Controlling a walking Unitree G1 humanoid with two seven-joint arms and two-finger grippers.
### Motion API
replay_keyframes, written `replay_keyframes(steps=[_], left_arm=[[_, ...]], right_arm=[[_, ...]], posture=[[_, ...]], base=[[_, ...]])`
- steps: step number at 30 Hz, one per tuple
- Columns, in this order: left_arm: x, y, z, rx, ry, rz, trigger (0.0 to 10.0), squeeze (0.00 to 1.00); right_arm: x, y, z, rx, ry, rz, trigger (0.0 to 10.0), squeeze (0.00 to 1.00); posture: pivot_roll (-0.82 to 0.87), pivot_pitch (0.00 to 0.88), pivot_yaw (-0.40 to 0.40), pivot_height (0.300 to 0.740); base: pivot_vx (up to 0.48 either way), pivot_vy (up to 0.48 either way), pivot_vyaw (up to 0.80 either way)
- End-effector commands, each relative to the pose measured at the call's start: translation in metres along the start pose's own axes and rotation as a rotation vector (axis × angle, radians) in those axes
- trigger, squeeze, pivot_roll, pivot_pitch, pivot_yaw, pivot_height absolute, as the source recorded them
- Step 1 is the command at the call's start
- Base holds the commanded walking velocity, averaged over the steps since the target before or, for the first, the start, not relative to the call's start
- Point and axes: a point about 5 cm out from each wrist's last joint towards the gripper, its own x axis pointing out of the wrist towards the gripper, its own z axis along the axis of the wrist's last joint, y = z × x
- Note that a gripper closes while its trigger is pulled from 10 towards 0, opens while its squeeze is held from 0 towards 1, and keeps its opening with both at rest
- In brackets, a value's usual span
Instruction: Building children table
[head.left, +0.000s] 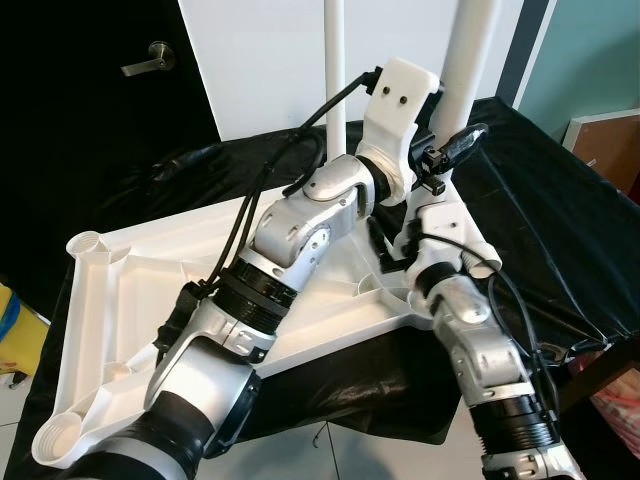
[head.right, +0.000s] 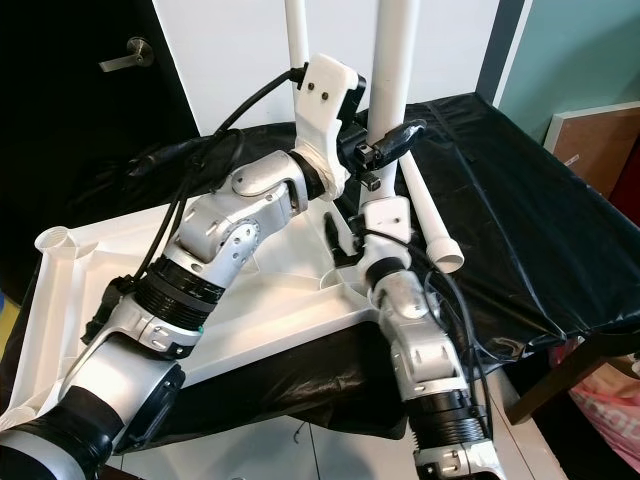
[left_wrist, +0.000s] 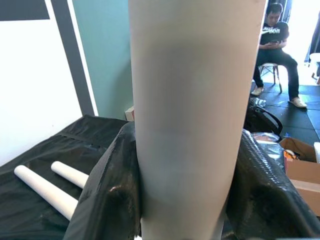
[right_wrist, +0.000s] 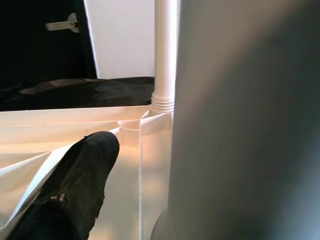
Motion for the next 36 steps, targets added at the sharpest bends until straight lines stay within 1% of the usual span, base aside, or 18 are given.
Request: replay_keyframes(steps=[1,10,13,14,15,16,17,18,21,23,24,25,29,30,32,33,34,36], left_arm=[[0.005,-0.008,0.007,-0.009,-0.033,-0.03,10.0,0.0],[0.006,-0.012,0.005,-0.022,-0.036,-0.029,10.0,0.0],[0.006,-0.013,0.004,-0.028,-0.033,-0.025,10.0,0.0],[0.006,-0.013,0.003,-0.025,-0.033,-0.022,10.0,0.0],[0.006,-0.013,0.003,-0.025,-0.033,-0.022,10.0,0.0],[0.006,-0.012,0.003,-0.02,-0.034,-0.019,10.0,0.0],[0.006,-0.012,0.003,-0.02,-0.034,-0.019,10.0,0.0],[0.006,-0.011,0.004,-0.02,-0.038,-0.016,10.0,0.0],[0.005,-0.011,0.004,-0.022,-0.039,-0.016,10.0,0.0],[0.005,-0.01,0.004,-0.022,-0.04,-0.015,10.0,0.0],[0.005,-0.01,0.004,-0.024,-0.04,-0.013,10.0,0.0],[0.004,-0.01,0.003,-0.021,-0.036,-0.012,10.0,0.0],[0.004,-0.01,0.002,-0.02,-0.034,-0.011,10.0,0.0],[0.004,-0.01,0.002,-0.022,-0.032,-0.011,10.0,0.0],[0.004,-0.01,0.001,-0.023,-0.03,-0.011,10.0,0.0],[0.004,-0.01,0.001,-0.022,-0.029,-0.011,10.0,0.0],[0.004,-0.01,0.001,-0.019,-0.029,-0.011,10.0,0.0],[0.004,-0.01,0.001,-0.018,-0.029,-0.011,10.0,0.0]], right_arm=[[0.002,0.013,0.006,0.011,-0.03,0.025,10.0,0.0],[0.003,0.014,0.009,-0.007,-0.04,0.008,10.0,0.0],[0.005,0.009,0.013,0.007,-0.061,-0.031,10.0,0.0],[0.005,0.008,0.014,0.017,-0.065,-0.045,6.1,0.0],[0.005,0.008,0.014,0.017,-0.065,-0.045,6.1,0.0],[0.005,0.006,0.014,0.029,-0.068,-0.058,4.3,0.0],[0.005,0.006,0.014,0.029,-0.068,-0.058,4.3,0.0],[0.005,0.004,0.014,0.043,-0.071,-0.075,1.8,0.0],[0.005,0.003,0.014,0.045,-0.071,-0.081,1.8,0.0],[0.004,0.002,0.014,0.05,-0.072,-0.09,1.6,0.0],[0.004,0.001,0.015,0.051,-0.077,-0.099,1.2,0.0],[0.003,0.0,0.015,0.053,-0.082,-0.109,0.0,0.0],[0.003,-0.001,0.015,0.052,-0.083,-0.113,0.0,0.0],[0.003,-0.001,0.016,0.045,-0.087,-0.118,1.5,0.0],[0.003,-0.001,0.016,0.041,-0.089,-0.12,1.5,0.0],[0.003,-0.001,0.016,0.041,-0.092,-0.121,3.4,0.0],[0.003,-0.001,0.017,0.037,-0.097,-0.119,10.0,0.0],[0.004,-0.001,0.017,0.035,-0.099,-0.116,10.0,0.0]], posture=[[-0.21,0.021,0.087,0.74],[-0.21,0.024,0.084,0.74],[-0.2,0.025,0.081,0.74],[-0.2,0.025,0.081,0.74],[-0.2,0.025,0.081,0.74],[-0.2,0.024,0.08,0.74],[-0.2,0.024,0.08,0.74],[-0.2,0.023,0.079,0.74],[-0.2,0.023,0.079,0.74],[-0.2,0.023,0.079,0.74],[-0.2,0.025,0.08,0.74],[-0.2,0.026,0.079,0.74],[-0.2,0.025,0.079,0.74],[-0.2,0.026,0.079,0.74],[-0.2,0.026,0.079,0.74],[-0.2,0.026,0.078,0.74],[-0.2,0.024,0.077,0.74],[-0.2,0.024,0.077,0.74]], base=[[0.0,0.0,0.0],[0.0,0.0,0.0],[0.0,0.0,0.0],[0.0,0.0,0.0],[0.0,0.0,0.0],[0.0,0.0,0.0],[0.0,0.0,0.0],[0.0,0.0,0.0],[0.0,0.0,0.0],[0.0,0.0,0.0],[0.0,0.0,0.0],[0.0,0.0,0.0],[0.0,0.0,0.0],[0.0,0.0,0.0],[0.0,0.0,0.0],[0.0,0.0,0.0],[0.0,0.0,0.0],[0.0,0.0,0.0]])
